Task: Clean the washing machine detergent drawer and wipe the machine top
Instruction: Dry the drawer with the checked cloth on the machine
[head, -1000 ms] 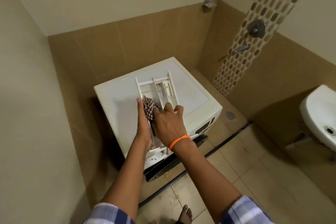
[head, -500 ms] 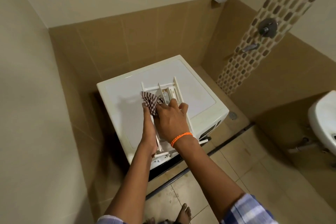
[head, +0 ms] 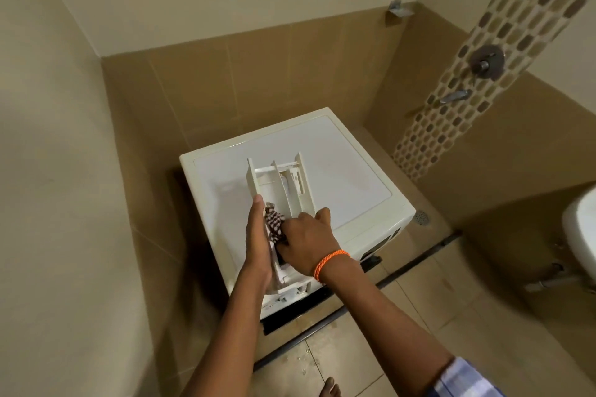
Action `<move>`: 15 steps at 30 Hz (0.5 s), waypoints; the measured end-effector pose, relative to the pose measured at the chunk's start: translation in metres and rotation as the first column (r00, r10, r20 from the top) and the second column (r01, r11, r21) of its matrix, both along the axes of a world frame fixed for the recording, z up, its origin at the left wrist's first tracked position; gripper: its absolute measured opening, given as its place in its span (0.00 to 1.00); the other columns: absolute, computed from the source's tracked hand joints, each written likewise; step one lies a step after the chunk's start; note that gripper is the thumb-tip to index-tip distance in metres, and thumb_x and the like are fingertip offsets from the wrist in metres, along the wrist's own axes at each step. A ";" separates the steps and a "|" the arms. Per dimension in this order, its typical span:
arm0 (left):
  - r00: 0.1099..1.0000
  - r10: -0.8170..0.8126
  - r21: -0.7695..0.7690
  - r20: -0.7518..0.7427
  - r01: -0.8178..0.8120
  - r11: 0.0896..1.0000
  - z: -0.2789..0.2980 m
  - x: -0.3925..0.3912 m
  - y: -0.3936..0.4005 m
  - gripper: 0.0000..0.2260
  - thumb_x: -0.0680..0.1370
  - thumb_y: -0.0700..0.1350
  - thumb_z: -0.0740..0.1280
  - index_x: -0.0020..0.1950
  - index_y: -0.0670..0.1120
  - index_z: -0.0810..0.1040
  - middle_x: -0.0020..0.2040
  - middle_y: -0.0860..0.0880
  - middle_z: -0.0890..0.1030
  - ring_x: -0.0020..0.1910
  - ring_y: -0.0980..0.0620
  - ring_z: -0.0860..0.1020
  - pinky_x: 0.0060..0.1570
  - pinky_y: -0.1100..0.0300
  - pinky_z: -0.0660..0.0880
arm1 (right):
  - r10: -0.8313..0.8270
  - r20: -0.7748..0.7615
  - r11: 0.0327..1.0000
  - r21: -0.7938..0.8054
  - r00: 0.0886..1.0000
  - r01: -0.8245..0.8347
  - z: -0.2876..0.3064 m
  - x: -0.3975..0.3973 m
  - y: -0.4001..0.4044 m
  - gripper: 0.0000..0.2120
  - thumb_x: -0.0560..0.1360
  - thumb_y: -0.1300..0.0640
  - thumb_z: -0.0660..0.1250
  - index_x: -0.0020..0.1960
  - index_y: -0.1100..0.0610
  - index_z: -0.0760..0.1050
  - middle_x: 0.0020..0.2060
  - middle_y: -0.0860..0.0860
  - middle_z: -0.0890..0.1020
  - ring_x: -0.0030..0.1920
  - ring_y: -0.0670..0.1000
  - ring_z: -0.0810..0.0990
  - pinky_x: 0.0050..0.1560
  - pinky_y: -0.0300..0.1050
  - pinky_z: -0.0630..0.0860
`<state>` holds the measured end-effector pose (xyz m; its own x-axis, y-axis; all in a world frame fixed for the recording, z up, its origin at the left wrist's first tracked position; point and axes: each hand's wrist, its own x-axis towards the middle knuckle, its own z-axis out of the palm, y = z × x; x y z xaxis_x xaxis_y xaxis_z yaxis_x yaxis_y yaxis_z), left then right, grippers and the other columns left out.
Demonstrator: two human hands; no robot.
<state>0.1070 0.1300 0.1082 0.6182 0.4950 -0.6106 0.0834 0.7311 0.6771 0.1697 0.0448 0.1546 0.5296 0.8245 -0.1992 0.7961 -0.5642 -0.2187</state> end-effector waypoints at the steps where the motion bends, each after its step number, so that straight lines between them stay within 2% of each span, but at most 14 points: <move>1: 1.000 0.014 0.001 0.003 -0.014 1.000 0.004 -0.001 0.004 0.37 0.75 0.77 0.67 0.67 0.49 0.84 0.60 0.41 0.88 0.62 0.42 0.86 0.64 0.43 0.81 | -0.017 0.044 0.998 0.054 0.999 0.014 -0.003 -0.004 0.007 0.09 0.77 0.55 0.64 0.39 0.54 0.70 0.33 0.51 0.77 0.41 0.57 0.75 0.54 0.58 0.64; 3: 0.999 0.028 -0.010 0.022 -0.028 1.000 0.005 -0.001 0.007 0.30 0.82 0.72 0.60 0.66 0.50 0.84 0.59 0.43 0.89 0.60 0.46 0.87 0.57 0.50 0.81 | -0.083 0.107 0.988 0.136 0.991 0.068 -0.011 -0.011 0.022 0.07 0.73 0.59 0.67 0.37 0.54 0.72 0.32 0.52 0.79 0.38 0.58 0.77 0.49 0.56 0.65; 5: 1.000 0.005 0.037 0.021 -0.006 0.999 0.004 -0.003 0.006 0.29 0.84 0.69 0.57 0.70 0.50 0.82 0.62 0.45 0.88 0.63 0.48 0.86 0.63 0.50 0.80 | -0.133 0.130 0.973 0.203 0.983 0.105 -0.014 -0.009 0.038 0.07 0.72 0.59 0.68 0.37 0.54 0.73 0.30 0.53 0.80 0.37 0.59 0.78 0.48 0.56 0.65; 6: 1.000 0.000 0.074 0.013 -0.001 0.997 0.000 -0.004 0.005 0.27 0.85 0.68 0.56 0.71 0.51 0.81 0.64 0.46 0.87 0.64 0.50 0.85 0.65 0.51 0.79 | -0.150 0.117 0.966 0.228 0.982 0.120 -0.014 -0.005 0.045 0.08 0.74 0.57 0.66 0.37 0.53 0.72 0.31 0.53 0.81 0.37 0.60 0.78 0.49 0.56 0.65; 9: 1.000 0.001 0.162 -0.028 0.003 0.987 -0.010 -0.005 0.007 0.22 0.86 0.66 0.55 0.69 0.57 0.80 0.61 0.55 0.88 0.62 0.59 0.84 0.61 0.59 0.79 | -0.186 0.089 0.961 0.223 0.978 0.163 -0.009 0.008 0.062 0.15 0.77 0.47 0.55 0.36 0.52 0.72 0.32 0.55 0.82 0.37 0.60 0.80 0.54 0.56 0.67; 12: 0.999 -0.019 0.167 -0.041 0.025 0.986 -0.017 -0.007 0.014 0.29 0.83 0.70 0.55 0.78 0.57 0.74 0.69 0.54 0.84 0.71 0.55 0.79 0.71 0.53 0.75 | -0.203 0.085 0.959 0.220 0.975 0.181 -0.011 0.007 0.070 0.11 0.76 0.52 0.68 0.36 0.55 0.78 0.30 0.55 0.82 0.33 0.59 0.81 0.51 0.53 0.72; 15: 0.999 0.027 0.135 -0.030 -0.022 0.991 -0.025 -0.015 0.020 0.29 0.84 0.69 0.55 0.76 0.53 0.77 0.66 0.51 0.86 0.67 0.53 0.83 0.69 0.53 0.77 | -0.122 0.068 0.972 0.211 0.990 0.105 -0.019 -0.005 0.069 0.09 0.79 0.57 0.66 0.42 0.57 0.79 0.34 0.56 0.83 0.38 0.62 0.81 0.52 0.55 0.67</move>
<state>0.0916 0.1504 0.0834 0.5862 0.5884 -0.5569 0.0897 0.6360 0.7665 0.1643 0.1140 0.1355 0.6292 0.7770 0.0157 0.7492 -0.6011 -0.2780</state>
